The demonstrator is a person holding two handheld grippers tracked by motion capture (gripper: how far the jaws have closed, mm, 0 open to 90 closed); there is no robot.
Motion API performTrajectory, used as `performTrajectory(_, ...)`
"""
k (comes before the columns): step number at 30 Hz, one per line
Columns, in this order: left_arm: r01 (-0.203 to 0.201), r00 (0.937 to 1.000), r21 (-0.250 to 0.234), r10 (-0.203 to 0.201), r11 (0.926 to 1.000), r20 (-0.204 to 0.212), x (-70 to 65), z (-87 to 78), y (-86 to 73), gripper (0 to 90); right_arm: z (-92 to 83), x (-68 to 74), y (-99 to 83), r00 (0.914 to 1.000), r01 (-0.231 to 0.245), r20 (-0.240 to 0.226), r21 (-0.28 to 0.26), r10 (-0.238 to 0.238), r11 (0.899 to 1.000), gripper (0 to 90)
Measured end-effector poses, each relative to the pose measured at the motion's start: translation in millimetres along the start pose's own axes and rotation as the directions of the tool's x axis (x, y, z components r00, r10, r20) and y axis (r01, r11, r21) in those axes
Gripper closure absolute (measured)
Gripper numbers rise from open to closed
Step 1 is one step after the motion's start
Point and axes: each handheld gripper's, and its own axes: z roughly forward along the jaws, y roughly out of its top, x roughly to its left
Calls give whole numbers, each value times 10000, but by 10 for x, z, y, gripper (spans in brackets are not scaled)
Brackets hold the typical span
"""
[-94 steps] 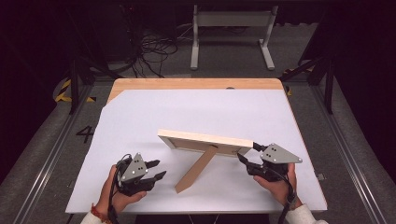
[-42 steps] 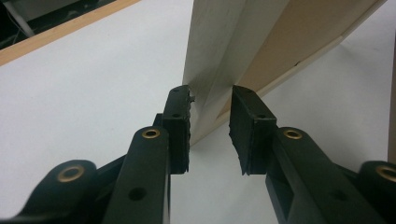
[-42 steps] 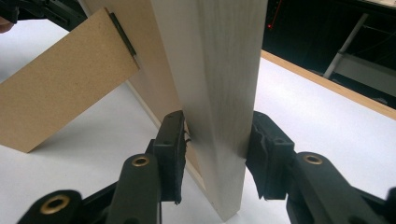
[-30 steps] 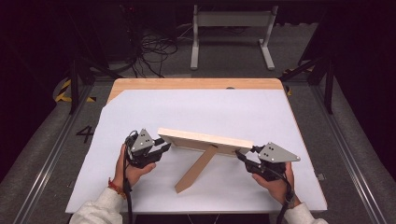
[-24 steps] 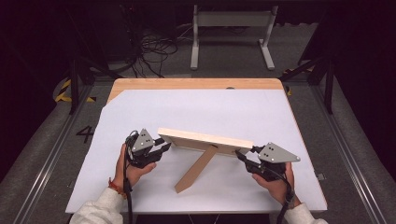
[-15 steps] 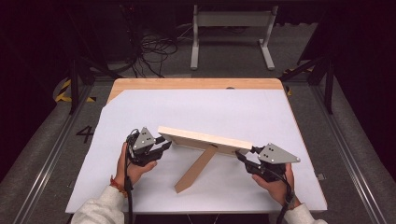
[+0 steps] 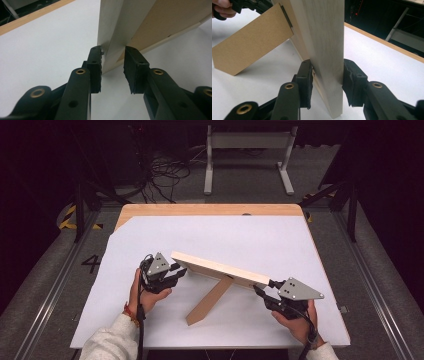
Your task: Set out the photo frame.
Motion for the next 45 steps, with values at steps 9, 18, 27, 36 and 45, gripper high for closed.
performTrajectory(9,-126,9999,98,125,9999,102,76,107,61,681,-26,34,-5,10000,67,-65,-12,-67,10000,637)
performTrajectory(18,-102,9999,332,99,9994,66,126,233,138,653,-47,86,26,9994,217,-265,107,-214,9997,657)
performTrajectory(27,-101,9999,-26,101,9999,-38,105,95,168,633,-76,98,29,9991,226,-361,114,-222,9997,621)
performTrajectory(36,-225,9997,-232,225,9995,-8,112,27,209,678,-122,44,-13,9992,137,-367,108,-133,9998,666)
performTrajectory(45,-333,9993,143,335,9993,-138,133,128,309,658,-117,102,-2,9988,298,-399,121,-293,9995,670)
